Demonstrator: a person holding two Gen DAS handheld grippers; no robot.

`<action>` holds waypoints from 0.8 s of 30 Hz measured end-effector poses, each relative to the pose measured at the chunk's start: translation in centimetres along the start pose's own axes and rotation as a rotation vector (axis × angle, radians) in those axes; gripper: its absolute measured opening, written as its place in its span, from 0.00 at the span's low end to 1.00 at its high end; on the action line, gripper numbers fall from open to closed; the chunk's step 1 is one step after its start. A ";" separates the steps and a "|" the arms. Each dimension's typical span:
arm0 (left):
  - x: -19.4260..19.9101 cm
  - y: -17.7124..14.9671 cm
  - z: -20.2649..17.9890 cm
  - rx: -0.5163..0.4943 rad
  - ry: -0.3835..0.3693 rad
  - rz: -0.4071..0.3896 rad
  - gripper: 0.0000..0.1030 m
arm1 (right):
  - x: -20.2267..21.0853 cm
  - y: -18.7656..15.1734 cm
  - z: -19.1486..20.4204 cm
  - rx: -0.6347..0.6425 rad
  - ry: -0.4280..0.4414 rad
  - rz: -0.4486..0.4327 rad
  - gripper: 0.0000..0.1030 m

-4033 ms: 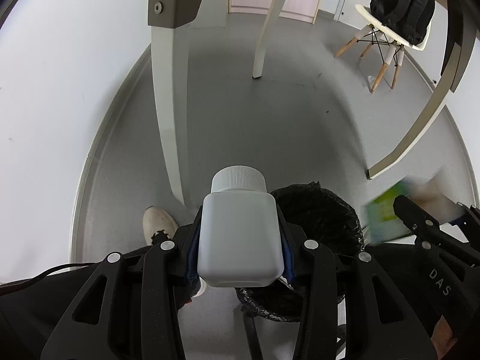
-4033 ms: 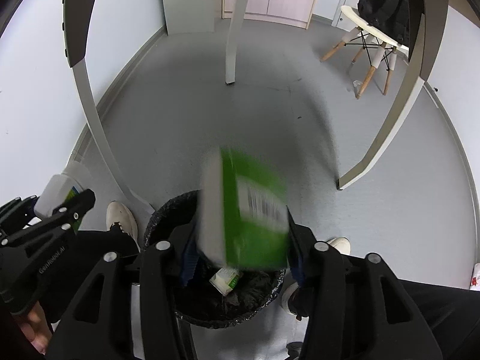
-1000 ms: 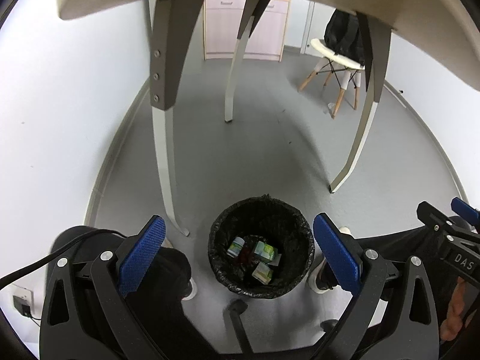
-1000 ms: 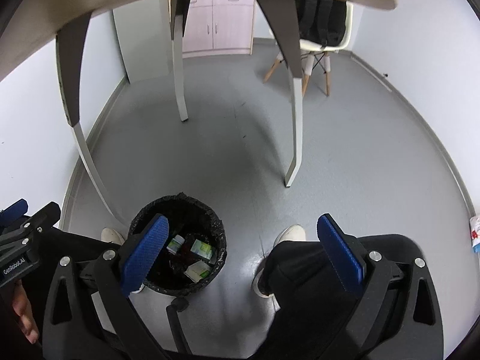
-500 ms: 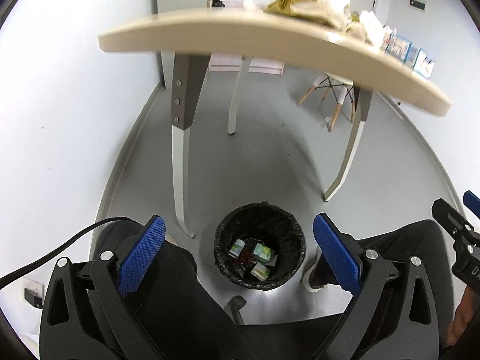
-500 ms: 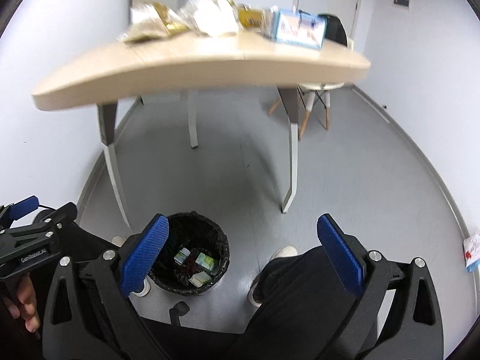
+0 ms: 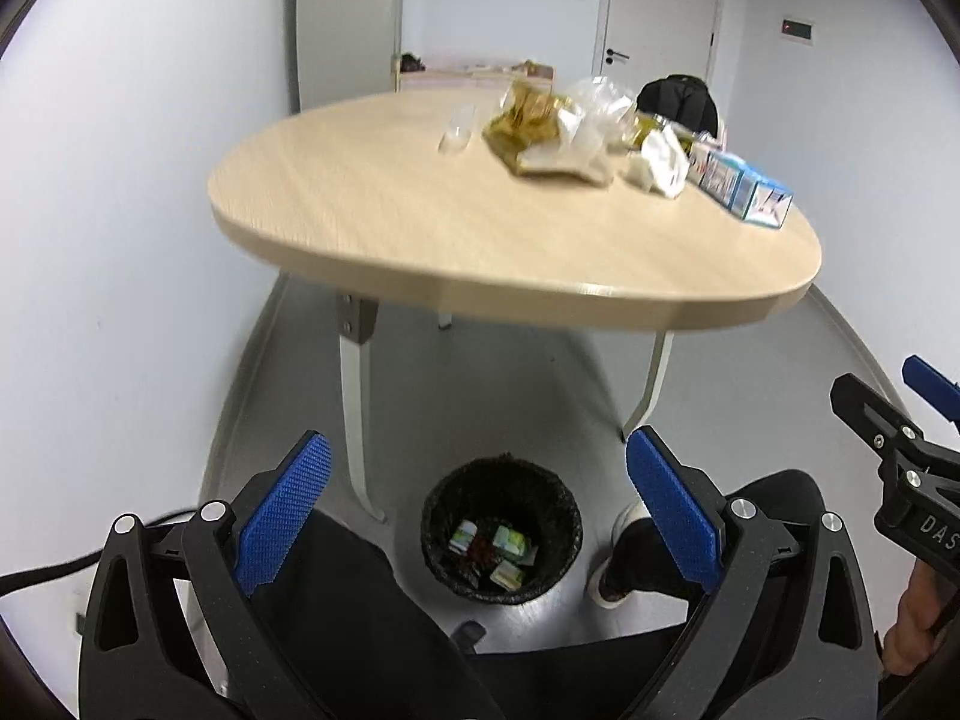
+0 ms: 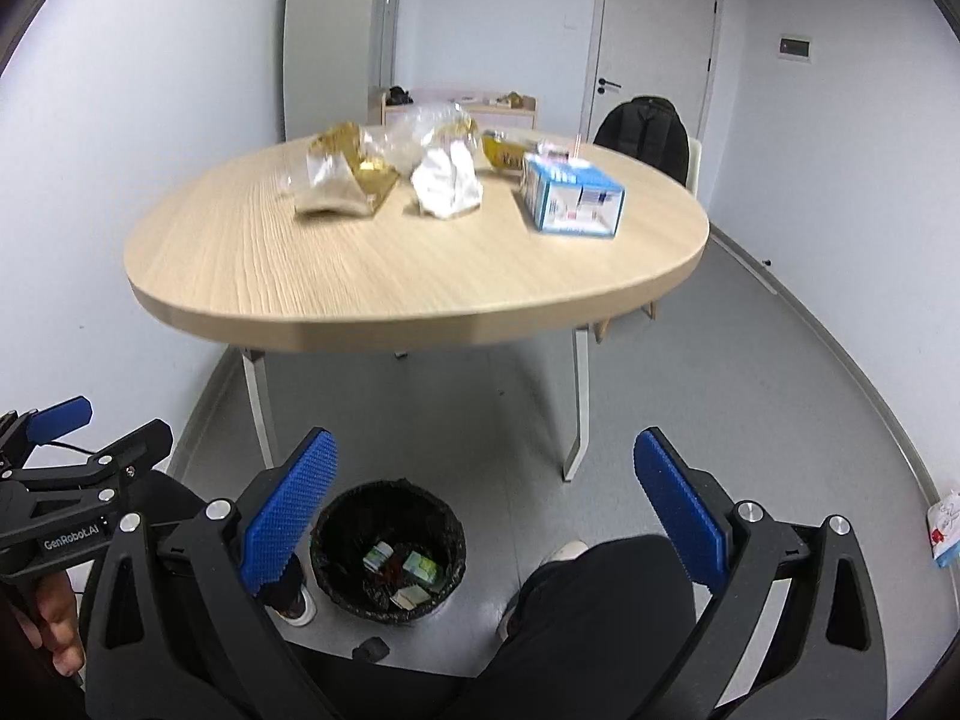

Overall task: Collect trash
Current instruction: 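Raise both open tools from the bin back up toward the table, then grasp the gold snack wrapper with the left tool while the right tool grasps the blue-white milk carton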

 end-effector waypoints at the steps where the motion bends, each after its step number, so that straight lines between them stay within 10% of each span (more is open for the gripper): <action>1: 0.3 0.4 0.0 -0.001 -0.001 -0.008 0.94 | 0.2 0.4 0.0 0.000 0.001 -0.008 0.92; 24: -5.9 13.4 -3.4 -0.032 0.004 -0.059 0.94 | -7.7 11.8 -5.1 -0.031 -0.028 -0.044 0.92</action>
Point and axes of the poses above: each gripper's, at about its wrist camera, not at the fingertips, and x roughly against the way its jaws point, z to its left, y to its top, the point moved 10 cm from there along -x, roughly the way its jaws point, and after that the axes turned 7 degrees about y, right-handed, at the moved point
